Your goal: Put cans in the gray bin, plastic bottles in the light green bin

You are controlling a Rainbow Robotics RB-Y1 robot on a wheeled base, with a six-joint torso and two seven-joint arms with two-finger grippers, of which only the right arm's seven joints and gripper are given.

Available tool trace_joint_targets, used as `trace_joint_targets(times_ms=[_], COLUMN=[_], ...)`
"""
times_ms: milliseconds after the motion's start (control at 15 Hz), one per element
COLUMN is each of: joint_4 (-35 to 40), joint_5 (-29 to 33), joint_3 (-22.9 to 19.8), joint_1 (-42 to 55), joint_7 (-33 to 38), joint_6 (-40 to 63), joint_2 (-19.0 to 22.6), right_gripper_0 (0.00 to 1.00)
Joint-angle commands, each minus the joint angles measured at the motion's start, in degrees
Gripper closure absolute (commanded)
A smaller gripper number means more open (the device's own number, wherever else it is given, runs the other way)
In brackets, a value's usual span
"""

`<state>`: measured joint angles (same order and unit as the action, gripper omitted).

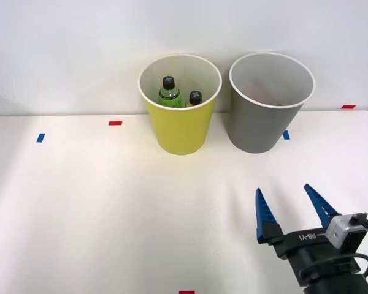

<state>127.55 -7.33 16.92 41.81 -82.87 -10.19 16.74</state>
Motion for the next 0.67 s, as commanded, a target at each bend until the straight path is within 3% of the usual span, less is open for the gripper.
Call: trace_joint_targets(times_ms=[67,333,667], joint_4=[-0.02,-0.64,-10.04], joint_5=[0.21,0.92,3.03], joint_3=[-1.45,-2.94,-7.69], joint_1=[2.57,5.39,0.73], joint_7=[-0.54,-1.15,-2.73], joint_6=[1.4,1.93,1.84], joint_2=[-0.21,-1.18,-4.78], right_gripper_0=[0.0,0.0,0.0])
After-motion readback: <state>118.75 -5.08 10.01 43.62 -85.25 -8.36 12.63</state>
